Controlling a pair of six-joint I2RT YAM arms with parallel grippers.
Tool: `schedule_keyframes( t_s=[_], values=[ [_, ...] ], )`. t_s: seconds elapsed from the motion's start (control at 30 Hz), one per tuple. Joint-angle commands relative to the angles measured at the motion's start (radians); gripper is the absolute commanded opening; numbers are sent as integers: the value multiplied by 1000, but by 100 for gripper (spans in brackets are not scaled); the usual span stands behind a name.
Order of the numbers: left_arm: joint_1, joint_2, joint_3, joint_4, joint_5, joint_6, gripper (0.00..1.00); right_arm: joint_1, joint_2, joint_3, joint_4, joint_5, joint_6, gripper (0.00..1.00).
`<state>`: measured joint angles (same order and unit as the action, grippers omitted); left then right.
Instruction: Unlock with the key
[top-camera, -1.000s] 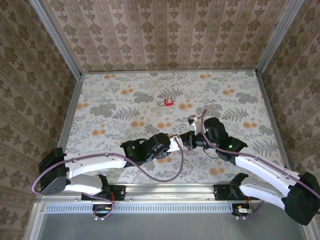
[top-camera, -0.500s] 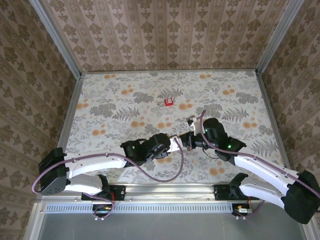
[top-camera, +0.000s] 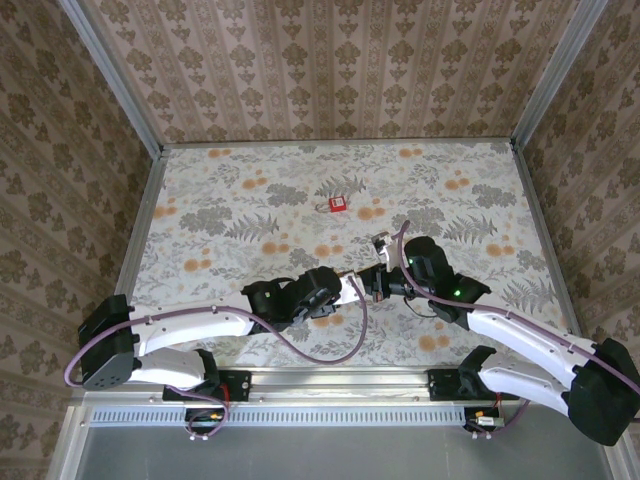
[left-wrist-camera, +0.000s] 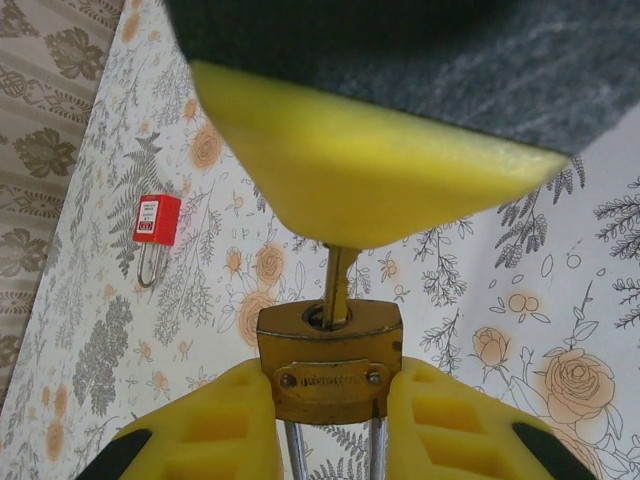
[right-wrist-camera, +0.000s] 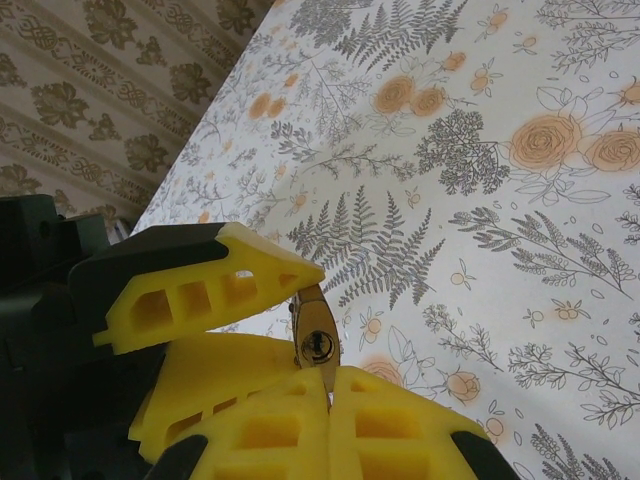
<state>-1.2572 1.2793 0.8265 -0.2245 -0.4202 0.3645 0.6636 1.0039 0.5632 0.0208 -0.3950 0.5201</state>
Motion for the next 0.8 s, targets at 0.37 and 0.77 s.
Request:
schedule_keyframes(
  t_s=[0.37, 0.77],
  values=[
    [-41, -21, 58, 104, 55, 28, 21, 22, 49, 0, 27, -54, -3, 0],
    [-28, -64, 27, 136, 57, 28, 21, 15, 27, -23, 15, -97, 13, 0]
  ],
)
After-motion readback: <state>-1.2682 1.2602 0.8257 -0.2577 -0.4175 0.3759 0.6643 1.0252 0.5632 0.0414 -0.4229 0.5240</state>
